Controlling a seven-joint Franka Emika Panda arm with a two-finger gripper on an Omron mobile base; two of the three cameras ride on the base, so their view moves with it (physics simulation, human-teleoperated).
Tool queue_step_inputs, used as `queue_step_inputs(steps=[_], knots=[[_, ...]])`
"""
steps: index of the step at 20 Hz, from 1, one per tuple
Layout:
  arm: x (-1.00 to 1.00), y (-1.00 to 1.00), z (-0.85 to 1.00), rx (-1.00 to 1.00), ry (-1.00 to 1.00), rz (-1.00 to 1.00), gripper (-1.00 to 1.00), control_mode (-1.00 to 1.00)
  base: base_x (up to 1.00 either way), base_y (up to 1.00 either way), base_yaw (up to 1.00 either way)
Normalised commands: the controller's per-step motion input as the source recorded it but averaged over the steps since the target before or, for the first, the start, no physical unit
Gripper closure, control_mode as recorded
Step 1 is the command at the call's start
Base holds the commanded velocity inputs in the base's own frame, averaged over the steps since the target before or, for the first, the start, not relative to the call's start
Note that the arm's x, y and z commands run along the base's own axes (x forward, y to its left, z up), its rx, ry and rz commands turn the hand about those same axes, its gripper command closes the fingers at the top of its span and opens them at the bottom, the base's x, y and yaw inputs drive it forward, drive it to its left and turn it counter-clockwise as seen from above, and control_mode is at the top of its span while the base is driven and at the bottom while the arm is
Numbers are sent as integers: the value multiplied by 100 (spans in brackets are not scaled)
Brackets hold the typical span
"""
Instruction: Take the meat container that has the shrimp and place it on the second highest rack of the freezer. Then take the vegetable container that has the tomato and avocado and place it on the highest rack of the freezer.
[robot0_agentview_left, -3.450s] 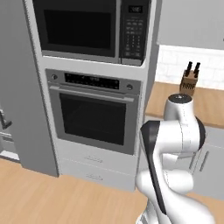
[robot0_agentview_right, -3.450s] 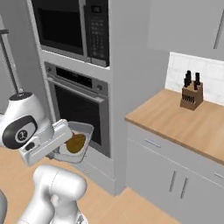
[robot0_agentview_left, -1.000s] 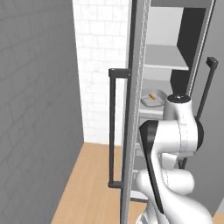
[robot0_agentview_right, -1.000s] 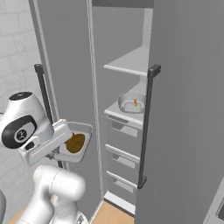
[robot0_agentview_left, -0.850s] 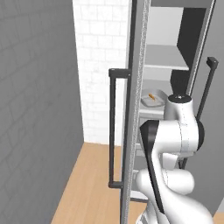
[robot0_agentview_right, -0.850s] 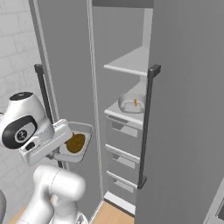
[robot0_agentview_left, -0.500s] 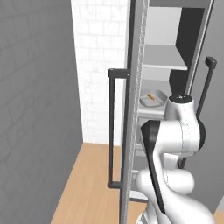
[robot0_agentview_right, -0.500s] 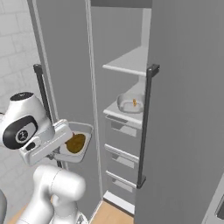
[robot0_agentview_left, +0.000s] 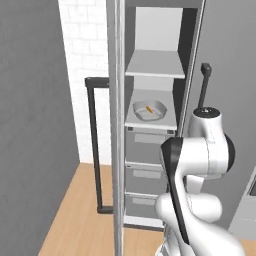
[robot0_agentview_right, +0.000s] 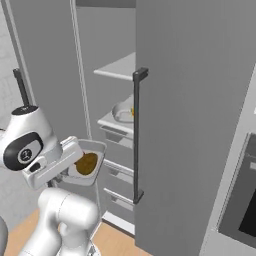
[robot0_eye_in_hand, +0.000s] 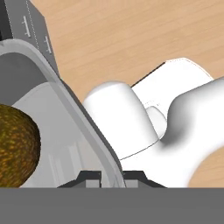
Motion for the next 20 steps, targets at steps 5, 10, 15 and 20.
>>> queue_step_inputs(steps=[5, 10, 15, 20], knots=[[0, 0, 0, 0, 0, 0, 100, 100, 31, 3, 13], [0, 0, 0, 0, 0, 0, 100, 100, 52, 3, 13], [0, 0, 0, 0, 0, 0, 100, 100, 43, -4, 6], [0, 0, 0, 0, 0, 0, 100, 100, 64, 0, 11]])
